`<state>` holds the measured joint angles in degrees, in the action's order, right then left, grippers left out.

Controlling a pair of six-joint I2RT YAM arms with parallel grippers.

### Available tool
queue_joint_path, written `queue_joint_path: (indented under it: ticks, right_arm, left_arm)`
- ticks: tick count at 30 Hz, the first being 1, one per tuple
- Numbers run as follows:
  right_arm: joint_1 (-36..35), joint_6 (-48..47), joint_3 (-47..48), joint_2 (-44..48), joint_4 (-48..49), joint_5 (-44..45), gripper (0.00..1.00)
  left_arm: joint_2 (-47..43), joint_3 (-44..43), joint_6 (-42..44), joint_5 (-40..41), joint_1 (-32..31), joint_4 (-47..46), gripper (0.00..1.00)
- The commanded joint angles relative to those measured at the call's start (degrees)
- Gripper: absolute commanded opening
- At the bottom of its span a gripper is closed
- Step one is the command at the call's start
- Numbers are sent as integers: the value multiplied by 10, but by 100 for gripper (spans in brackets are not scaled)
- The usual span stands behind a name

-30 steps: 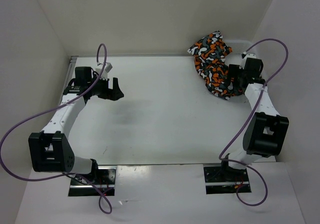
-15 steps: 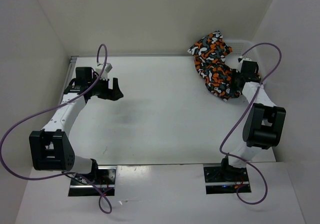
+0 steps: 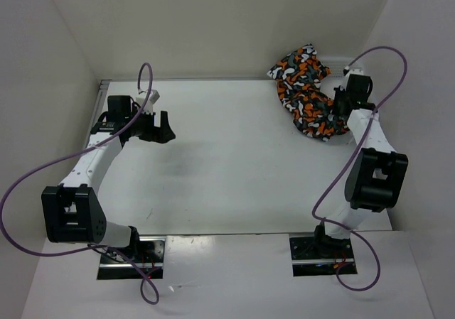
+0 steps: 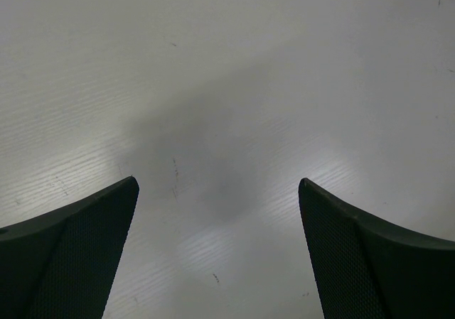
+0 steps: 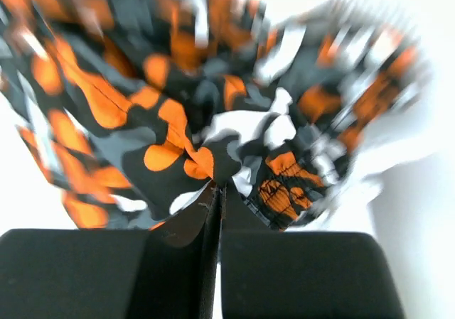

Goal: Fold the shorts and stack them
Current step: Grab the shorts from the pile, then move the shorts to the center of the board

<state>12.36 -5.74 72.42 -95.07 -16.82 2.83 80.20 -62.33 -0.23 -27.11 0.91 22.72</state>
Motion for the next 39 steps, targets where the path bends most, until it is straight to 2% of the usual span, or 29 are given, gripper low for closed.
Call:
queue_joint_path:
  ticks: [1, 5, 11, 17, 18, 21, 23, 24, 26, 27, 29, 32, 33, 34, 36, 37, 39]
  right_arm:
    - [0, -20, 121, 51, 28, 18, 0]
    - [-14, -27, 195, 67, 21, 18, 0]
    - [-64, -100, 246, 112, 35, 18, 0]
    - [-217, -204, 371, 115, 34, 27, 0]
    - [-268, -210, 426, 107, 34, 33, 0]
    - [-356, -203, 576, 46, -9, 41, 0]
    - [-390, -166, 658, -16, -33, 35, 0]
    - [-403, -155, 732, -36, -58, 35, 0]
    - [-421, -117, 809, -86, -97, 16, 0]
    - [-421, -99, 818, -95, -105, 10, 0]
    - [-421, -67, 798, -101, -123, 17, 0]
    - [-421, -44, 680, -61, -125, 39, 0]
    - [-421, -44, 637, -45, -118, 45, 6]
    - [-421, -44, 555, -31, -112, 61, 18]
    - [-421, -44, 490, -1, -107, 75, 23]
    - [-401, -35, 441, 4, -107, 75, 35]
    - [-367, -4, 413, 4, -117, 68, 46]
  left_arm:
    - [2, -11, 2, -4, -2, -14, 100]
    - [2, -26, 2, -4, -2, -19, 100]
    - [2, -66, 2, 1, -2, -24, 100]
    - [-23, -106, 2, -18, -2, -17, 100]
    - [-29, -106, 2, -18, -2, -17, 100]
    - [-58, -106, 2, -7, -2, -17, 100]
    - [-84, -101, 2, 2, -2, -10, 100]
    - [-93, -96, 2, 11, 5, -10, 100]
    - [-116, -90, 2, 30, 16, -5, 100]
    - [-130, -83, 2, 50, 24, -5, 100]
    - [-150, -75, 2, 67, 31, -5, 100]
    - [-162, -61, 2, 87, 45, 0, 100]
    - [-162, -56, 2, 92, 52, 0, 100]
    - [-162, -56, 2, 92, 52, 0, 100]
    - [-162, -51, 2, 92, 52, 7, 100]
    - [-162, -51, 2, 92, 52, 12, 100]
    - [-156, -45, 2, 98, 52, 12, 100]
